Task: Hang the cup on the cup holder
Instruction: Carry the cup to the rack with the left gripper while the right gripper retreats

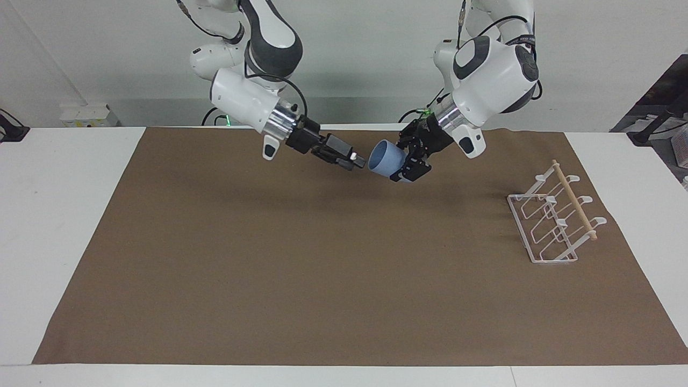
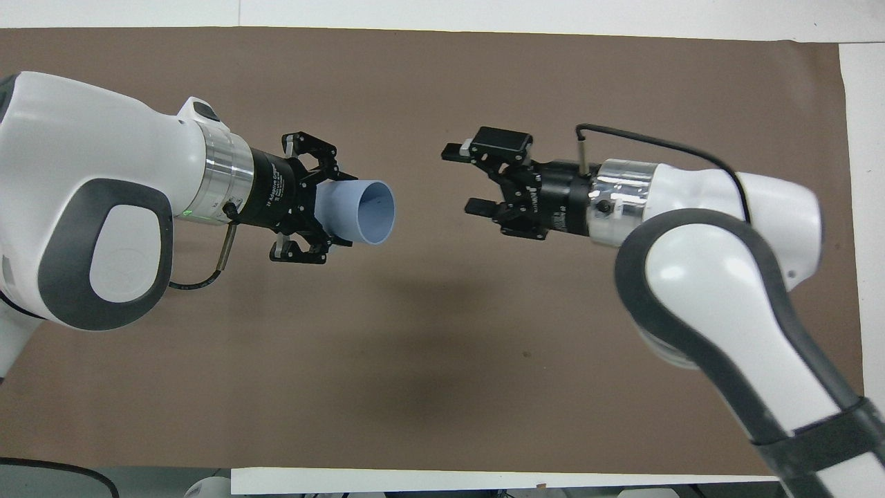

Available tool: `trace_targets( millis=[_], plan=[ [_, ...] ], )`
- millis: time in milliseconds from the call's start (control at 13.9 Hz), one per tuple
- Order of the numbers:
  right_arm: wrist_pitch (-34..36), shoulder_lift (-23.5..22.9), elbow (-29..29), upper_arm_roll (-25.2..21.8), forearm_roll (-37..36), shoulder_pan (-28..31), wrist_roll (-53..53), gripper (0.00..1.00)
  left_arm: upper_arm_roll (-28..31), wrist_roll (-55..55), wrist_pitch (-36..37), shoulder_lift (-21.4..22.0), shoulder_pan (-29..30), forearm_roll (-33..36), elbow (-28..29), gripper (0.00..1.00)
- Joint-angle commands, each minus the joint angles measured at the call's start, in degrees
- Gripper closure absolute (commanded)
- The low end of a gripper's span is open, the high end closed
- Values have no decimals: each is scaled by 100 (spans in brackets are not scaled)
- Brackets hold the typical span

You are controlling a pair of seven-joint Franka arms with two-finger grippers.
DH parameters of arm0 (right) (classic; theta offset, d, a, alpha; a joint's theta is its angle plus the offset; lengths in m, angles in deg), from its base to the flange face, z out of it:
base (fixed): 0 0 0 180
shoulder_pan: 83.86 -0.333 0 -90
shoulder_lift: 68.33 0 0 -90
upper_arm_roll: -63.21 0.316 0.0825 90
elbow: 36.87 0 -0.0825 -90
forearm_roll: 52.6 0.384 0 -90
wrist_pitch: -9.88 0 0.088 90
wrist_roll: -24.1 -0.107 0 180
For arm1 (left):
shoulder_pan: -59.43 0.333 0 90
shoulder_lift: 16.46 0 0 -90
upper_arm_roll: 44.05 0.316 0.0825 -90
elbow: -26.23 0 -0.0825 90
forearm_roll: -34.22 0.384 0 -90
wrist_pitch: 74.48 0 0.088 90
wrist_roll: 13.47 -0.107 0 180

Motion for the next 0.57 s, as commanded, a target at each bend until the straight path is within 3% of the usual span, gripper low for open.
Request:
trace_targets(
  millis=[0,144,359,503],
  plan=[
    [640,212,-20,48,-1238,713,52,0,17,19,469,84,322,958,-11,59],
    [1149,212,181,48,-2580,1223,113,0,17,28,593,75,454,2037,-72,59],
    [1764,142,743,57,-5092,1725,429,0,17,46,717,75,481,4285,-90,59],
    [2649,116,1226,57,-6230,1805,464,0,8,28,586,66,673,5683,-81,59]
  ],
)
